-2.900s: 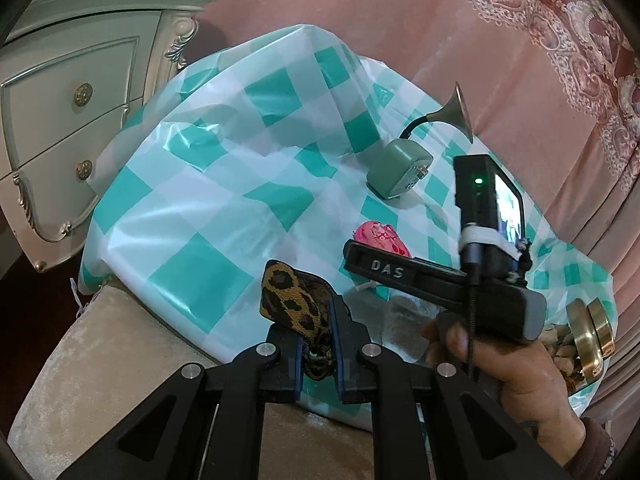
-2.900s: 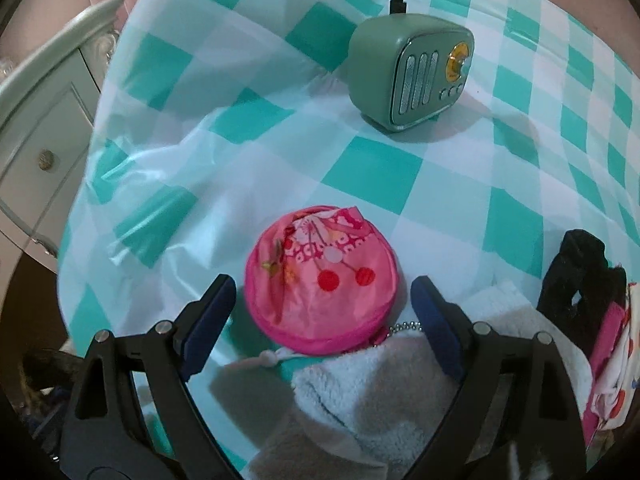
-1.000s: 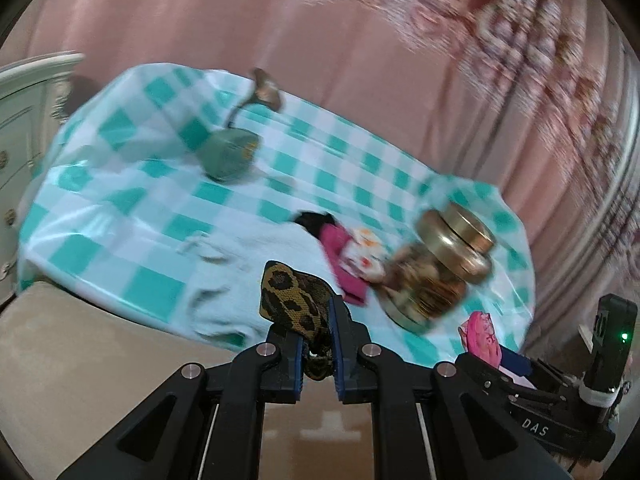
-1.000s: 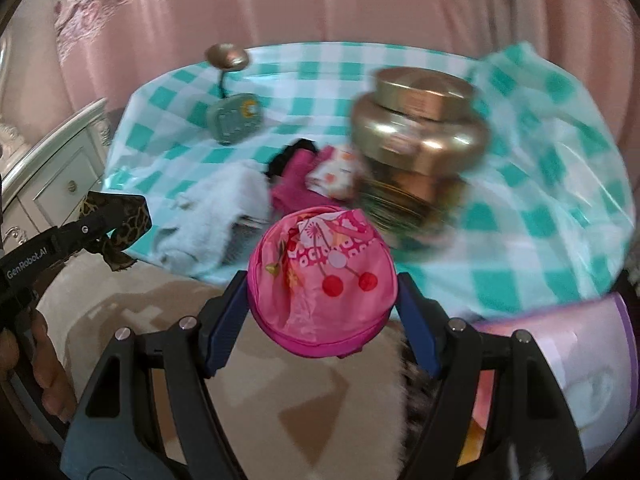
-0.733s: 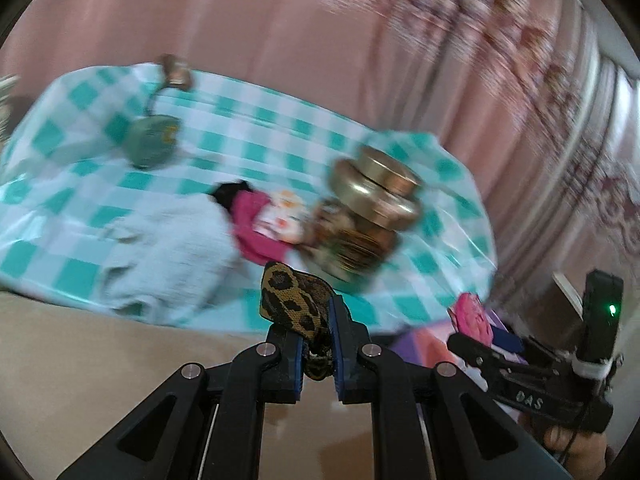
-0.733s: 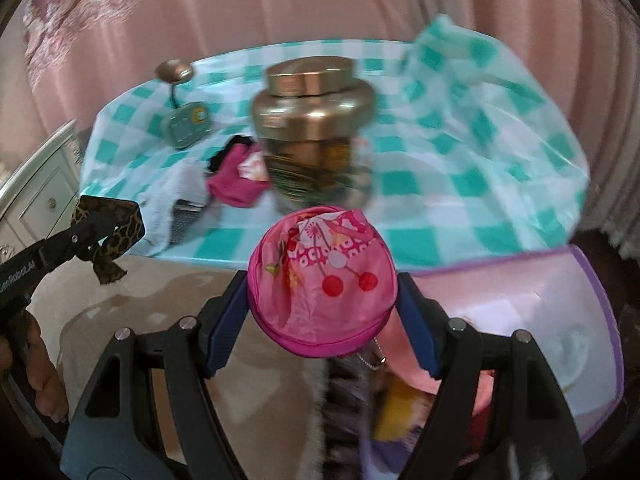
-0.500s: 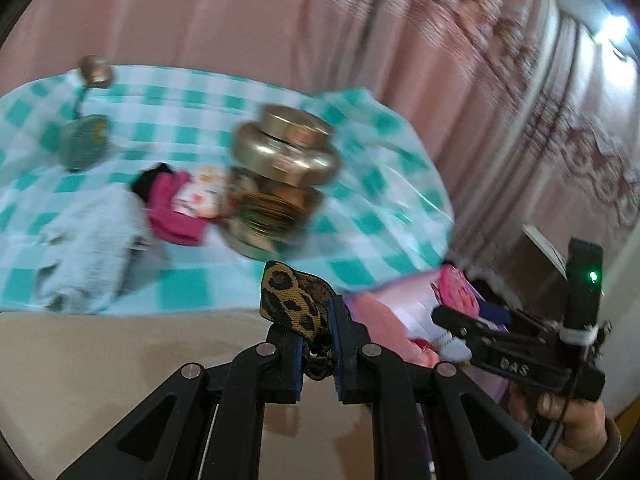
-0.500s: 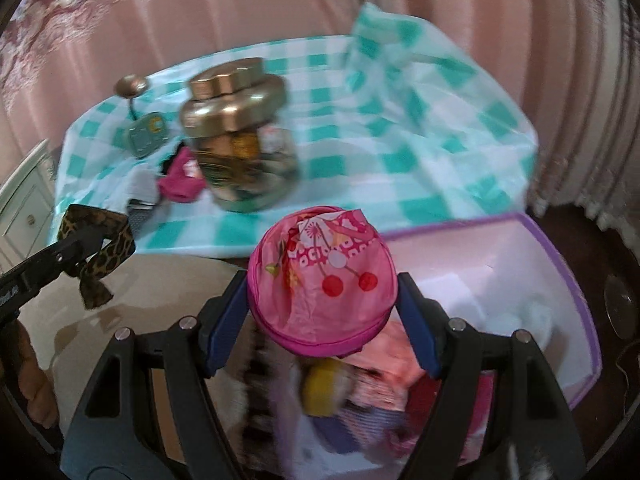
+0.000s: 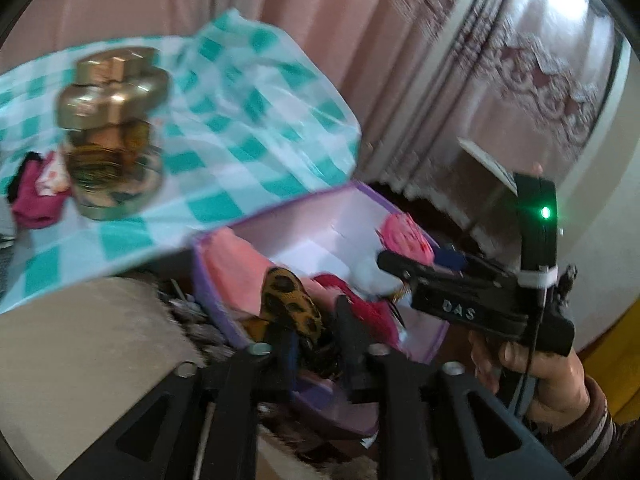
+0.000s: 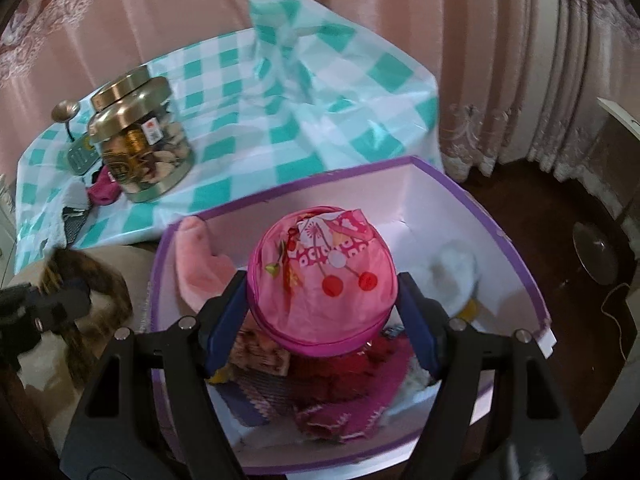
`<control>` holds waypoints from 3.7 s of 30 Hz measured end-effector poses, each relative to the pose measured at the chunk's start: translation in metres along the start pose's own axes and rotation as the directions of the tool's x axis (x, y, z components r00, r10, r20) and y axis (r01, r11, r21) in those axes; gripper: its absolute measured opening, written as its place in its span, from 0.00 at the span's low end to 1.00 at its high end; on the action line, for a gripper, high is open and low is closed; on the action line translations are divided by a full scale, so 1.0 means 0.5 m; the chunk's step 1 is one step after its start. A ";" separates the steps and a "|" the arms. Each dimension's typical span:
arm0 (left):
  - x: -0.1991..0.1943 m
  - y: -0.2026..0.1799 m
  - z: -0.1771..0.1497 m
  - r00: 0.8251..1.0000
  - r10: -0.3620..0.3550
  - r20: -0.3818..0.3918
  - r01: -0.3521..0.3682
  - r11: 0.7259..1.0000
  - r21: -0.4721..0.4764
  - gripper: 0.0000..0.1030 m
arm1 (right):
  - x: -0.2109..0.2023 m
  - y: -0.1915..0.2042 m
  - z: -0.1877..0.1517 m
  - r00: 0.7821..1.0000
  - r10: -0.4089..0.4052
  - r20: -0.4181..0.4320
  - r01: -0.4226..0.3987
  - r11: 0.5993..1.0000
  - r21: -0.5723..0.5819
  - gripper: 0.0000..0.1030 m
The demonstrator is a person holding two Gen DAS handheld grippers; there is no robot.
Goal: Organize soft objects
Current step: 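Carry the leopard-print item and pink pouch into the box and release, then move both open tools back over the remaining soft items on the bed, then grasp the white towel with the left tool while the right tool grasps the fruit-print cloth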
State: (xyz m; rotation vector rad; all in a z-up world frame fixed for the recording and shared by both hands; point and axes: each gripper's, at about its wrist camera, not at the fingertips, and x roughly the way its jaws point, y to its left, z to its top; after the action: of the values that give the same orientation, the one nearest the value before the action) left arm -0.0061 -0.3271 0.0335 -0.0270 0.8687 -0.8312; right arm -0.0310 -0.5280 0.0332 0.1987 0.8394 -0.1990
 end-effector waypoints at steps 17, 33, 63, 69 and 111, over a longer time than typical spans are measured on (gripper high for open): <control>0.014 0.038 -0.010 0.994 0.036 -0.100 -0.040 0.999 -0.032 0.74 | 0.012 -0.016 -0.012 0.999 -0.030 -0.036 0.030 0.999 0.017 0.86; -0.096 0.198 -0.007 0.984 0.180 0.002 -0.177 0.969 -0.174 0.74 | 0.014 0.110 -0.006 0.997 0.061 -0.055 -0.066 0.994 -0.088 0.86; -0.112 0.641 0.152 0.870 0.484 -0.093 -0.473 0.768 -0.432 0.46 | 0.062 0.439 0.037 0.960 0.250 -0.126 -0.278 0.901 -0.332 0.86; -0.092 0.685 0.141 0.883 0.458 -0.104 -0.450 0.761 -0.468 0.13 | 0.057 0.516 0.049 0.968 0.232 -0.091 -0.248 0.860 -0.446 0.86; -0.267 0.803 -0.032 0.886 0.353 0.300 0.021 0.617 -0.787 0.09 | 0.447 0.898 0.183 0.881 -0.470 0.044 0.215 0.317 -0.924 0.70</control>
State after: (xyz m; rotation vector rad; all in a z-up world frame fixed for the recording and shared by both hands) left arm 0.1895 0.0437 -0.0255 -0.8670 0.7274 -0.1795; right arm 0.2934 -0.1402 -0.0325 -1.0874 1.1204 -0.0841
